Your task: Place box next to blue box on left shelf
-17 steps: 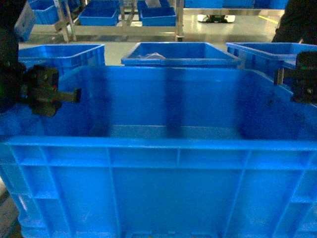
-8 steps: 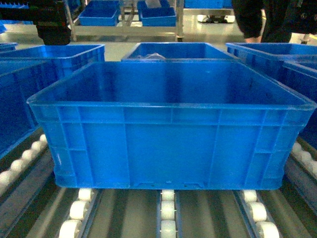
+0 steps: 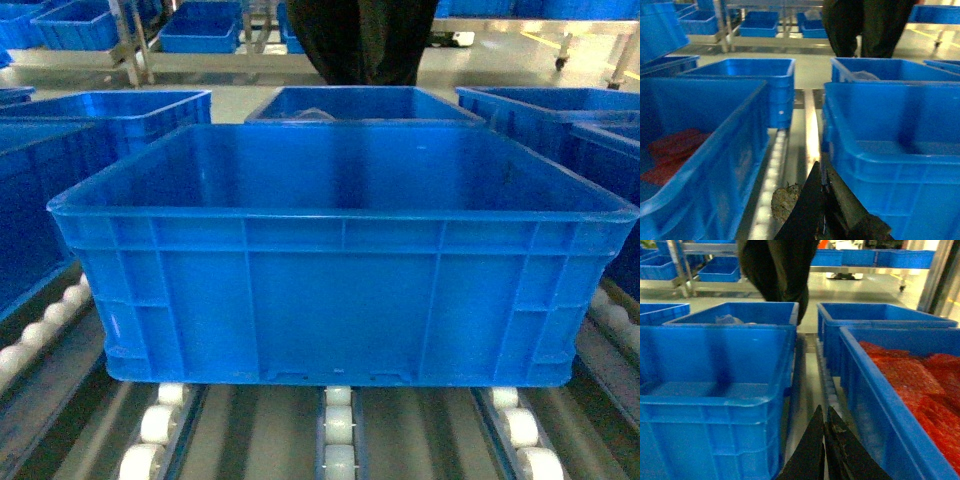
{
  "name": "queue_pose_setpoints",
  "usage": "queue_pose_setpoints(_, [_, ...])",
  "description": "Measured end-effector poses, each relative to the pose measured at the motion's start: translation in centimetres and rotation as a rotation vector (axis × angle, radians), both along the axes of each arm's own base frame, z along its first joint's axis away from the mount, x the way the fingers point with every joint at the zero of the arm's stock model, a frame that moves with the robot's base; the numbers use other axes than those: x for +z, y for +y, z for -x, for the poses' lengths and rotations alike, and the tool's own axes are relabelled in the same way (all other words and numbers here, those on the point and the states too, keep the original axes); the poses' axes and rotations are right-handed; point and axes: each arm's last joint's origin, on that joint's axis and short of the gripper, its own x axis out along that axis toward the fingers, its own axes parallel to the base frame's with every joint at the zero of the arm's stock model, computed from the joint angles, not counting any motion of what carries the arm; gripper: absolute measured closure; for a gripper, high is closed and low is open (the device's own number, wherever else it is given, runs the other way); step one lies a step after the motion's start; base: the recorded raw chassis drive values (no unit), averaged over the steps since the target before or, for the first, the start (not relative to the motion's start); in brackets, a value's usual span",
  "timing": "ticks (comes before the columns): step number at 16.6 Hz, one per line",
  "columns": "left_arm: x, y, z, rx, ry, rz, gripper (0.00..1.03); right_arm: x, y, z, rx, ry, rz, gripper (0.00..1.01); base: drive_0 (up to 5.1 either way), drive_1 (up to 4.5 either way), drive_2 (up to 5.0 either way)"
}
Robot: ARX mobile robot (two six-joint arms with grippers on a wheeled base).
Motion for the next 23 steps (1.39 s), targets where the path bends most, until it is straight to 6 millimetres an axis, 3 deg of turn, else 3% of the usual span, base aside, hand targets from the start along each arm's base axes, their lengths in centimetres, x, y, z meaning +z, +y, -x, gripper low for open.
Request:
queue_pose_setpoints(4, [-1.4, 0.0, 2.0, -0.008, 0.006, 0.001, 1.01, -0.8, 0.1, 2.1, 0.011, -0.038, 0.001, 1.0, 0.0, 0.0, 0.0])
queue_pose_setpoints(9, [-1.4, 0.0, 2.7, -0.008, 0.007, 0.001, 1.01, -2.0, 0.1, 2.8, 0.012, 0.032, 0.0, 1.0, 0.0, 0.0, 0.0])
queue_pose_setpoints(23, [-0.5, 0.0, 5.5, -0.008, -0.028, 0.001, 1.01, -0.8, 0.1, 5.6, 0.011, -0.021, 0.0, 1.0, 0.0, 0.0, 0.0])
